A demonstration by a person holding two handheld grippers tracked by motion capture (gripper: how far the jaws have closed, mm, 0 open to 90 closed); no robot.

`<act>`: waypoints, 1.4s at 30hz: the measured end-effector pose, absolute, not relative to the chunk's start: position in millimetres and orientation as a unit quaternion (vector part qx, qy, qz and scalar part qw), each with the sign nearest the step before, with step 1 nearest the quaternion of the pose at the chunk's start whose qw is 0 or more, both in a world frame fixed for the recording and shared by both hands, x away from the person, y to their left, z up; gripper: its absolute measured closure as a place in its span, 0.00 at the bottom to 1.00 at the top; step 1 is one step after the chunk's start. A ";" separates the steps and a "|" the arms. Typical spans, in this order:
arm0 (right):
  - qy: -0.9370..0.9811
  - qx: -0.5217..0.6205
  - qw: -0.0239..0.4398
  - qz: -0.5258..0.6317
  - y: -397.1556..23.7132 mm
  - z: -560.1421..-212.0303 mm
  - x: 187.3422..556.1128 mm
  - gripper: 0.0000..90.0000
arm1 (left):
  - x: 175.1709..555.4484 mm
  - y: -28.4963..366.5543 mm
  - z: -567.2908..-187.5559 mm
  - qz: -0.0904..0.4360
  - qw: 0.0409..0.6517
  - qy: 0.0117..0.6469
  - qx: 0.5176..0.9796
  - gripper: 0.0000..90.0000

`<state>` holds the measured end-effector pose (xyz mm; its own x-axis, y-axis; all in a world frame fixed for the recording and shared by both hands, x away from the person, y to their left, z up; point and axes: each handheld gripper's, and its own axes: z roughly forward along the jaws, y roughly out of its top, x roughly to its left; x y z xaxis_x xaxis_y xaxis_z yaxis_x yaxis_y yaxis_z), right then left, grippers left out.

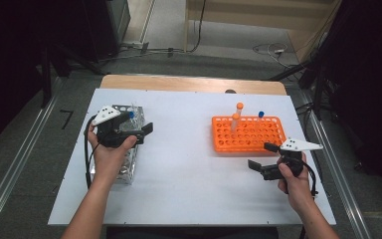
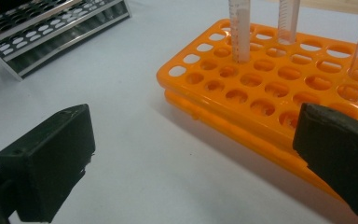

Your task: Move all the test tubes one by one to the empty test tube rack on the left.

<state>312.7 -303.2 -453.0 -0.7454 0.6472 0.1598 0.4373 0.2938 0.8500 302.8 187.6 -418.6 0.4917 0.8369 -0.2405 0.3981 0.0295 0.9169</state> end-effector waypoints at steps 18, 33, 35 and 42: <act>0.774 0.369 0.130 0.497 -307.8 -439.8 343.7 0.00 | 278.2 173.1 -421.1 0.169 0.575 0.430 0.675 0.00; 0.761 0.416 0.161 0.471 -309.2 -435.5 387.1 0.15 | 271.8 154.2 -422.0 0.162 0.575 0.409 0.689 0.00; 0.754 0.430 0.162 0.469 -309.5 -437.5 391.7 0.20 | 271.5 152.6 -422.0 0.161 0.576 0.408 0.690 0.00; 0.759 0.456 0.194 0.422 -302.3 -452.0 408.3 0.41 | 271.6 149.1 -424.7 0.159 0.573 0.404 0.695 0.00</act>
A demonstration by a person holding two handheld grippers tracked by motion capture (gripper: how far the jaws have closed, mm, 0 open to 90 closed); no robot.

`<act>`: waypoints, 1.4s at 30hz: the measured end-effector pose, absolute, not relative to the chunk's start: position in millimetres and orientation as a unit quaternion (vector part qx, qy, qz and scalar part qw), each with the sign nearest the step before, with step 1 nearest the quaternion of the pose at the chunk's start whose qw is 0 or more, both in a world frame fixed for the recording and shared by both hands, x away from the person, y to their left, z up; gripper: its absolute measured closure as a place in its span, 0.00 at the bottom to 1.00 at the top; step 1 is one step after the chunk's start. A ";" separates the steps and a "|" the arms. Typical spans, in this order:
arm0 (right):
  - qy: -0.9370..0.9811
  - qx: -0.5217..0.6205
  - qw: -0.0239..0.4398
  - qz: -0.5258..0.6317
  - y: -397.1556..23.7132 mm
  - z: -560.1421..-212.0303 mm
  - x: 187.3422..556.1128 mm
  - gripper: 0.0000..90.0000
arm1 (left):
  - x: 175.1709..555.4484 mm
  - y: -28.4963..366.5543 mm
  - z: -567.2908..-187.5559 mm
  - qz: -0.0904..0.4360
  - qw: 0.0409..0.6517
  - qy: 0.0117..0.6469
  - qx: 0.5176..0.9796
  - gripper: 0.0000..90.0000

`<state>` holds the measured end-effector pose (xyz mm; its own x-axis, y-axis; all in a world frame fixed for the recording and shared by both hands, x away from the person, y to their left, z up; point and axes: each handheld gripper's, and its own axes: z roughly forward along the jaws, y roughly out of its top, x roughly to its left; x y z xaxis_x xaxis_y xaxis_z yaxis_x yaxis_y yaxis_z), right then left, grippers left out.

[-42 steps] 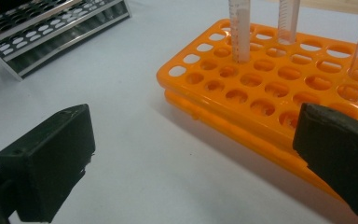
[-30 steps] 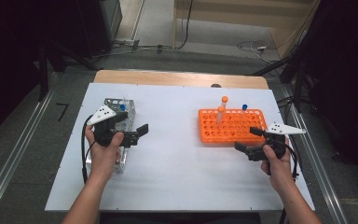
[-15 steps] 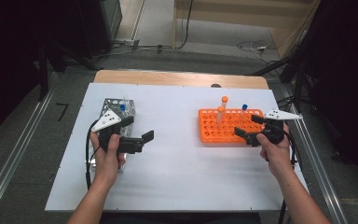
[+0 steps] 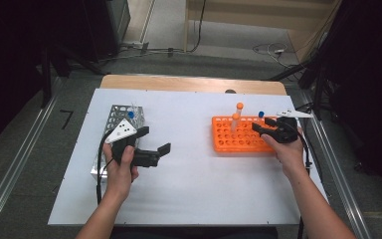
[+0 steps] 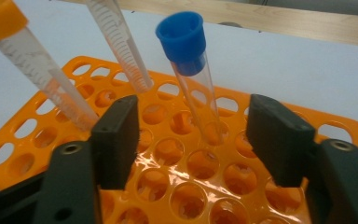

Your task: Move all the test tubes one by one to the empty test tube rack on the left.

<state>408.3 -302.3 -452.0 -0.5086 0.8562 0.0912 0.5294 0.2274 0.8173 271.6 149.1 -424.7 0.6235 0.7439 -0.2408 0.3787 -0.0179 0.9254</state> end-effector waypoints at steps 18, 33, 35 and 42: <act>0.747 0.476 0.232 0.401 -292.0 -467.6 420.9 0.82 | 271.7 144.2 -430.3 0.158 0.571 0.402 0.698 0.00; 0.721 0.463 0.265 0.443 -297.1 -447.1 407.9 0.83 | 270.7 142.5 -429.9 0.157 0.571 0.398 0.700 0.00; 0.718 0.460 0.261 0.452 -298.8 -443.3 404.8 0.83 | 270.6 142.8 -429.8 0.158 0.572 0.399 0.699 0.00; 0.728 0.439 0.238 0.470 -297.4 -433.2 391.6 0.83 | 270.4 143.2 -429.4 0.159 0.572 0.398 0.699 0.00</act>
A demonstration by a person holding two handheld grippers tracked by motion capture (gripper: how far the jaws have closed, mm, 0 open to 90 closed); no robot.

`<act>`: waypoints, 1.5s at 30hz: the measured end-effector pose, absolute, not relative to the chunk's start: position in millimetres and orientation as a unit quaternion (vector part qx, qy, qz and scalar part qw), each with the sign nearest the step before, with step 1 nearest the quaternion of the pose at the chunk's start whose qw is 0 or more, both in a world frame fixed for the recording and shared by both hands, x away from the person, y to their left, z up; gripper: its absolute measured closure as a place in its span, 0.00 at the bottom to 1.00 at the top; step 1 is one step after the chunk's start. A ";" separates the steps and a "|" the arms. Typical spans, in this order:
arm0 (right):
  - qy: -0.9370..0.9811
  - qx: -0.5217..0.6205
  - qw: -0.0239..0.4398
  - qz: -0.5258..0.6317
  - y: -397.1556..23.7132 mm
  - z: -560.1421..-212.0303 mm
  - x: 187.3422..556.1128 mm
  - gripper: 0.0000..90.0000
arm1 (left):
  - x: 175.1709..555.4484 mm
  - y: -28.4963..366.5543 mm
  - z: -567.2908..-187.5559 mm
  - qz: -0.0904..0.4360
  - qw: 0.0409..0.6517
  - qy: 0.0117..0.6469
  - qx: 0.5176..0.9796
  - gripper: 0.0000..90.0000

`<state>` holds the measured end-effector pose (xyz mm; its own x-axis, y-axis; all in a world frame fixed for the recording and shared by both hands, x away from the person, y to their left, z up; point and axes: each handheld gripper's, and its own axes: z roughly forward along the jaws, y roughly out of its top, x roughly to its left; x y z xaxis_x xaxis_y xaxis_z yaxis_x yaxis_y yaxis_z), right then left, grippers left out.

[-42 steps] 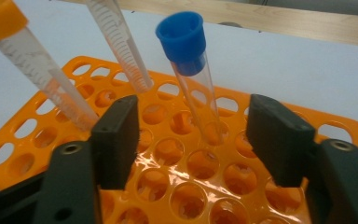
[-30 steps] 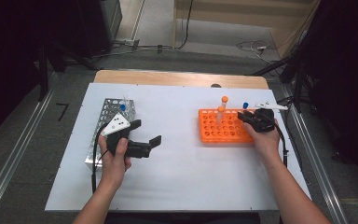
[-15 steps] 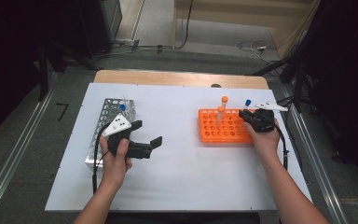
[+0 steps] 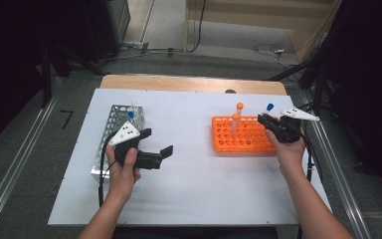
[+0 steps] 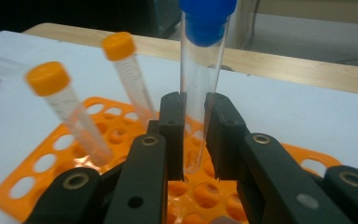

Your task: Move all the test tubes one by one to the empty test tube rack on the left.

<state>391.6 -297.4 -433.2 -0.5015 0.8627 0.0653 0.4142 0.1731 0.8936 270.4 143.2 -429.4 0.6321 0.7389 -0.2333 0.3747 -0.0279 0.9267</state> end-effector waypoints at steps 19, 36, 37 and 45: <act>0.764 0.359 0.191 0.500 -269.3 -435.0 338.3 0.83 | 267.5 136.5 -428.2 0.158 0.571 0.386 0.706 0.00; 0.801 0.295 0.139 0.502 -226.2 -438.0 310.7 0.83 | 264.9 115.4 -431.1 0.142 0.568 0.361 0.726 0.00; 0.802 0.292 0.137 0.503 -223.0 -438.5 309.0 0.83 | 264.8 114.8 -430.9 0.141 0.569 0.360 0.725 0.00; 0.817 0.260 0.119 0.501 -201.8 -441.5 298.1 0.83 | 262.2 107.4 -428.1 0.133 0.572 0.355 0.727 0.00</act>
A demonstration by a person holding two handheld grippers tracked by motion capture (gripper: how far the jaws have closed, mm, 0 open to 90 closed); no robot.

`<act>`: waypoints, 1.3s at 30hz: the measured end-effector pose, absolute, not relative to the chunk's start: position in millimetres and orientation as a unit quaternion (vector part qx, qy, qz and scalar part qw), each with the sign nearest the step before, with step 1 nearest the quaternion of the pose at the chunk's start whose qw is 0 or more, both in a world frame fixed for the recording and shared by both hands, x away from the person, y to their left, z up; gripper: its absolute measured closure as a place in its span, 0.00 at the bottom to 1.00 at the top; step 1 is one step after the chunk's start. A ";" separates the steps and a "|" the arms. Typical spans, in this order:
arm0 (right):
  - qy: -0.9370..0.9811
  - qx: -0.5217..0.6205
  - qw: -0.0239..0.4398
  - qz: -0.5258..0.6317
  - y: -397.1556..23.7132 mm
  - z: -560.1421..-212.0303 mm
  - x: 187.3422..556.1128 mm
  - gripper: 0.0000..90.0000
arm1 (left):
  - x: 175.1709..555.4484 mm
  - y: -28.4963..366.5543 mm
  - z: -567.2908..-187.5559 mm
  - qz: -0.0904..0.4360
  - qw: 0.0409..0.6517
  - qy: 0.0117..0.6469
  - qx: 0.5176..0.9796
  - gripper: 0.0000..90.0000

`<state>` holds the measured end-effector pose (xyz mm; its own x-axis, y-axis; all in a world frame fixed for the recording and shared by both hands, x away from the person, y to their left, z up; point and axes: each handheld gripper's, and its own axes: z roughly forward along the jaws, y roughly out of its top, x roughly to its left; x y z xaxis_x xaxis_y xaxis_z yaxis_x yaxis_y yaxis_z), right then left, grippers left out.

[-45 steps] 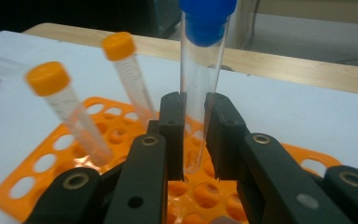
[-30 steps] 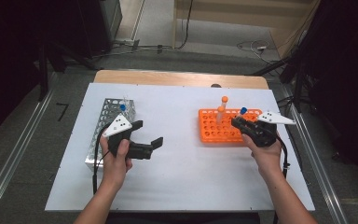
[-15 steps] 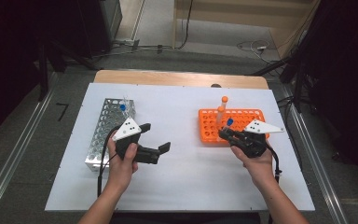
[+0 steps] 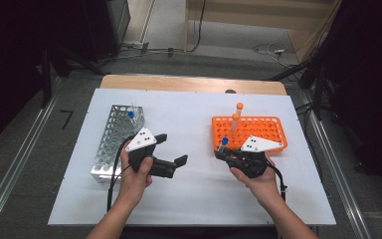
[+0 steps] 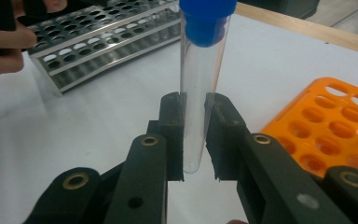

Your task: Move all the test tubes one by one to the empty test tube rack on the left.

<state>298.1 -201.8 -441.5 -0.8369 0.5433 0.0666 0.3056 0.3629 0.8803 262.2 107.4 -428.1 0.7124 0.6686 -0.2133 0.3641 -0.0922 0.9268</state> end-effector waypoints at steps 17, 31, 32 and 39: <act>0.833 0.221 0.090 0.499 -172.5 -444.0 281.3 0.83 | 253.2 82.1 -424.8 0.107 0.579 0.318 0.743 0.40; 0.843 0.197 0.075 0.495 -155.0 -445.5 269.9 0.83 | 248.6 72.8 -425.3 0.095 0.580 0.282 0.759 0.64; 0.844 0.193 0.074 0.495 -153.3 -445.3 268.4 0.83 | 248.4 72.2 -425.6 0.095 0.579 0.281 0.759 0.66; 0.847 0.188 0.067 0.493 -148.2 -445.8 264.8 0.83 | 246.9 69.5 -426.1 0.095 0.578 0.269 0.765 0.75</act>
<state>264.8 -148.2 -445.8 -0.9207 0.3835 0.0719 0.2518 0.4434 0.8602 246.9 69.5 -426.1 0.8371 0.5211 -0.1666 0.3026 -0.1874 0.9345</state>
